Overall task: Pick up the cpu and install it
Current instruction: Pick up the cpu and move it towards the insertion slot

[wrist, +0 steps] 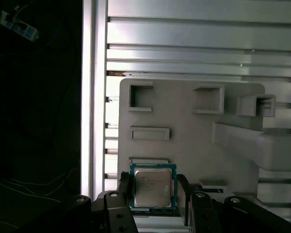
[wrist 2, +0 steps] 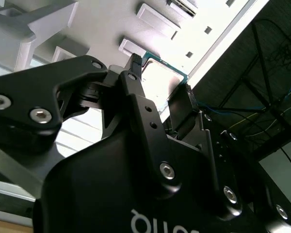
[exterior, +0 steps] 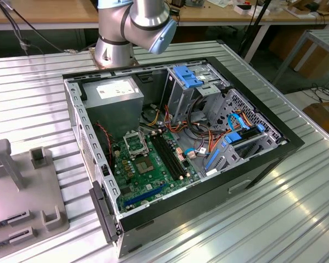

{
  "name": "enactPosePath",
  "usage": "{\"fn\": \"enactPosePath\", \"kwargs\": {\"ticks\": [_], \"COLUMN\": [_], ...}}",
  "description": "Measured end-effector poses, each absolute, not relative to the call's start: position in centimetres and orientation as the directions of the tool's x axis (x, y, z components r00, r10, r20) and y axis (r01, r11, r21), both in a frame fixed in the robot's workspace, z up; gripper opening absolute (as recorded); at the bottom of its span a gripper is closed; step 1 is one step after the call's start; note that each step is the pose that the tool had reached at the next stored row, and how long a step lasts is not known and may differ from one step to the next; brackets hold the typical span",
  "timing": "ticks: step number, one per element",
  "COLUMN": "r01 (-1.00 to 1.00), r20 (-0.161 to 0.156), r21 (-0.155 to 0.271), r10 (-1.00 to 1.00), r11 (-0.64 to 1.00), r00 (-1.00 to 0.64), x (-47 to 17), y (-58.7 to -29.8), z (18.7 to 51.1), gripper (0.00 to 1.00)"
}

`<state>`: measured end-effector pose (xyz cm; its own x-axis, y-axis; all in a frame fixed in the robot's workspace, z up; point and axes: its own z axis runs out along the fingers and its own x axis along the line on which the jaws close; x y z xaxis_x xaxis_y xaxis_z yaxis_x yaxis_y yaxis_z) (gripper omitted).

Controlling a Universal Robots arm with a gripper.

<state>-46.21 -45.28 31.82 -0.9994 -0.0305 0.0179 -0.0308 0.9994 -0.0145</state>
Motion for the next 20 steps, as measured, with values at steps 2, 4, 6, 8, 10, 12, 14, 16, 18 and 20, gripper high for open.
{"fn": "enactPosePath", "kwargs": {"ticks": [2,4,6,8,10,12,14,16,18,20], "r01": [-0.031,-0.031,-0.031,-0.031,-0.031,-0.031,-0.031,-0.031,-0.031,-0.031], "r20": [0.018,0.018,0.018,0.018,0.018,0.018,0.018,0.018,0.018,0.018], "r21": [-0.015,-0.015,-0.015,-0.015,-0.015,-0.015,-0.015,-0.015,-0.015,-0.015], "r10": [-0.031,-0.031,-0.031,-0.031,-0.031,-0.03,-0.031,-0.03,-0.031,-0.031], "r11": [0.999,0.999,0.999,0.999,0.999,0.999,0.999,0.999,0.999,0.999], "r00": [-0.999,-0.999,-0.999,-0.999,-0.999,-0.999,-0.999,-0.999,-0.999,-0.999], "x": [-46.2,-46.2,-46.2,-46.2,-46.2,-46.2,-46.2,-46.2,-46.2,-46.2], "y": [-45.3,-45.3,-45.3,-45.3,-45.3,-45.3,-45.3,-45.3,-45.3,-45.3], "z": [32.0,32.1,32.4,32.6,32.7,32.9,33.0,33.2,33.3,33.5], "gripper": [0.47,0.47,0.47,0.47,0.47,0.47,0.47,0.47,0.47,0.47]}}
